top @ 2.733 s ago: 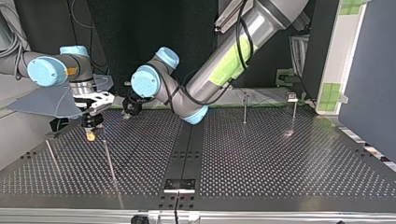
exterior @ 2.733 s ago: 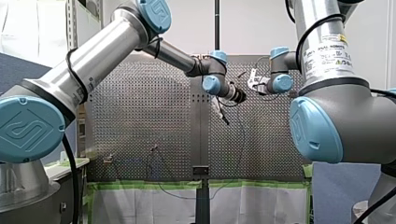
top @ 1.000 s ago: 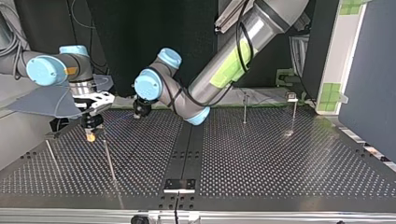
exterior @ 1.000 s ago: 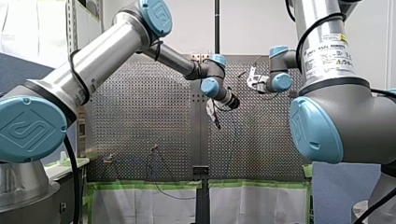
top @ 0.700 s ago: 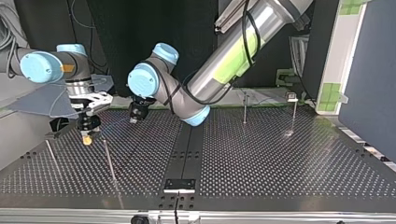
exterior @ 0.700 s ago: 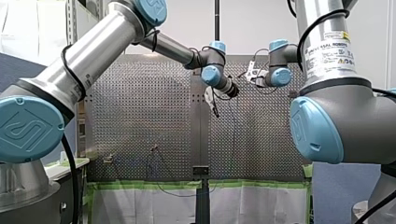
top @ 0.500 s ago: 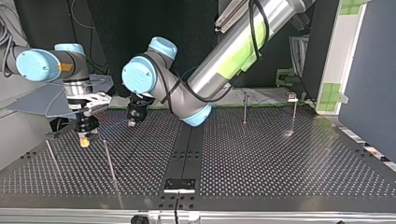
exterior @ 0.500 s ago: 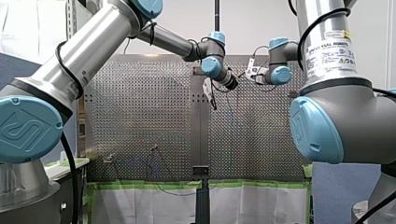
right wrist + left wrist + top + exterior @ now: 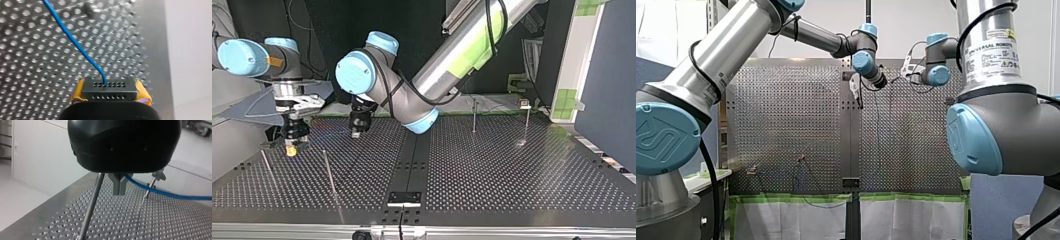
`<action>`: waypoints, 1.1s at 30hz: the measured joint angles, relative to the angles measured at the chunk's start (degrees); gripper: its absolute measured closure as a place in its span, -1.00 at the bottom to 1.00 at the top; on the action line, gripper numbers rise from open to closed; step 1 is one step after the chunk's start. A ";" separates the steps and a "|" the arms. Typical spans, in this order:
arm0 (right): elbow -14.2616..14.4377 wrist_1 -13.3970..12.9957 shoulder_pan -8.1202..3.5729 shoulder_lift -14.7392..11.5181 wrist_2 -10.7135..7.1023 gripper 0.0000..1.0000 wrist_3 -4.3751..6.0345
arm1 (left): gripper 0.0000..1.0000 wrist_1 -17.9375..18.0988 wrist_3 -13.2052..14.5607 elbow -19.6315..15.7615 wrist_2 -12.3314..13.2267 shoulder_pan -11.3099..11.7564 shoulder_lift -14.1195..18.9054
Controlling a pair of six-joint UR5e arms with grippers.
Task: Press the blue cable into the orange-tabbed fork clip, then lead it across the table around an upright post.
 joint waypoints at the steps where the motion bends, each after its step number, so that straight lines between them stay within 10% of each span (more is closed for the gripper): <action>1: 0.15 -0.42 -0.03 -0.36 0.16 1.00 0.43 | 1.00 0.03 0.31 0.00 -0.54 -0.02 0.00; 18: 0.15 -8.54 -0.70 -2.39 0.66 1.00 5.32 | 1.00 4.51 7.02 0.00 -0.66 1.43 1.14; 33: -5.27 -7.10 -1.24 -2.33 0.28 1.00 7.59 | 1.00 4.70 6.63 3.86 1.76 5.47 1.07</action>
